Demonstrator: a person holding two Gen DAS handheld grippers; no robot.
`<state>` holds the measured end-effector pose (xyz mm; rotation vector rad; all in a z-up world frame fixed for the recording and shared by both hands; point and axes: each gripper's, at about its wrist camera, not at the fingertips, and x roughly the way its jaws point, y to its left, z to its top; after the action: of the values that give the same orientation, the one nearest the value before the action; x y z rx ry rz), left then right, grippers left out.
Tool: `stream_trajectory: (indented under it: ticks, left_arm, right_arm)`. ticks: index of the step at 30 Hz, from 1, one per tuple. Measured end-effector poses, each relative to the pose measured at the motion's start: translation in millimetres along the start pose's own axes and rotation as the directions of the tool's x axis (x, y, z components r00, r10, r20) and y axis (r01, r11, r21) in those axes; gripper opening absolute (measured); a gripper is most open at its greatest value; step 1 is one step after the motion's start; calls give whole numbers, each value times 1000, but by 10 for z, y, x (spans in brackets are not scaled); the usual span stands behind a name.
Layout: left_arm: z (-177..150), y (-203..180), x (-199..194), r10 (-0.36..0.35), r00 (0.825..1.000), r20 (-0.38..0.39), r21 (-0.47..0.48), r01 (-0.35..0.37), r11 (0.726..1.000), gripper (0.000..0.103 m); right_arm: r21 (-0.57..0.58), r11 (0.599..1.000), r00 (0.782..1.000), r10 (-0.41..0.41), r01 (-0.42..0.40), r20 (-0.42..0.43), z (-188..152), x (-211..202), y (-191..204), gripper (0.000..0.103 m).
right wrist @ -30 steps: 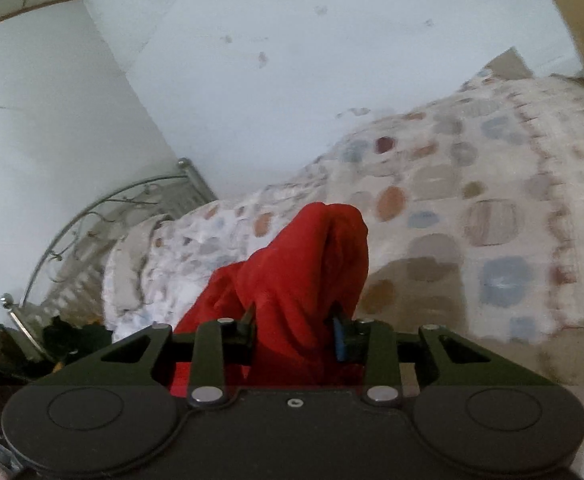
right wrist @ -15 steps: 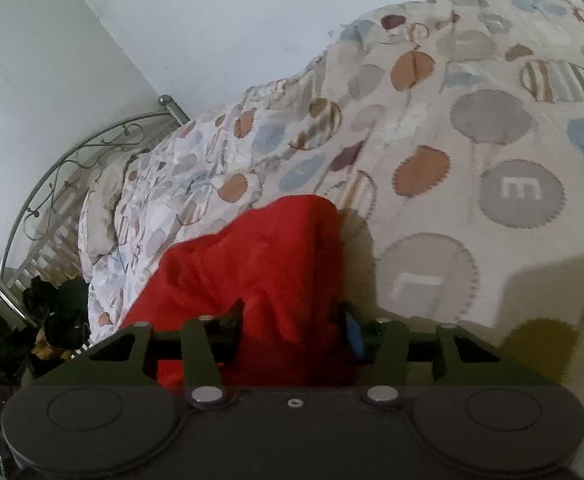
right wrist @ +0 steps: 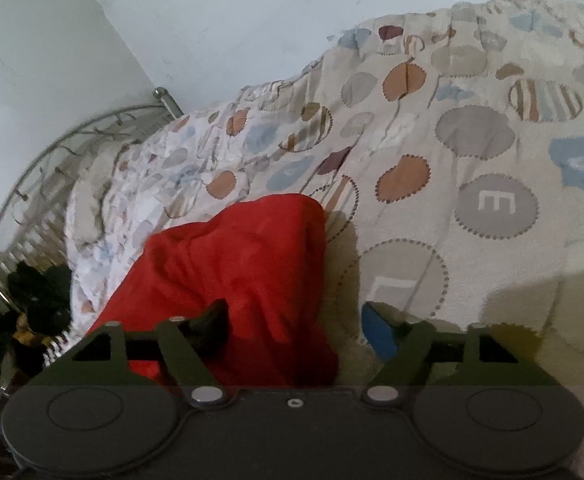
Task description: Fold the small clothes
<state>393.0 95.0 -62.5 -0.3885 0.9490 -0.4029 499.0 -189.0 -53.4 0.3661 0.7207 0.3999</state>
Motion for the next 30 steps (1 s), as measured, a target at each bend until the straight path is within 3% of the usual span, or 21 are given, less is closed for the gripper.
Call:
stream_trajectory:
  ticks: [2,5,12,15,19,23,30]
  left_arm:
    - [19,-151,11,62,998,8,83,-63,995,103]
    - [21,-325,4,121,992,22,132,-123,984,103]
    - [-42,-236,-61,109,994,19,36,-109,993,103]
    - [-32,-290,-88,128,991,28,55,-130,990,103]
    - [-46,-388,-160,165,985,40,80,-168,983,103]
    - [-51,-475,-300,193,980,51,74,-196,978,103]
    - [-108,-661,-572,284,950,128,99,-297,950,103]
  right_arm:
    - [-50,998,999,-50,50,1,-5,-46,82,84]
    - [-104,990,995,-94,95,16,-25,-134,184,85]
    - [-182,983,1000,-11,11,3,-162,-438,388,94]
    - [-270,960,995,-90,78,-34,-264,-438,459,96]
    - [-236,966,992,-116,102,-43,-305,-467,387,99]
    - [-288,947,988,-152,142,-12,-366,-524,455,101]
    - [-263,945,981,-191,195,43,-377,-659,515,102]
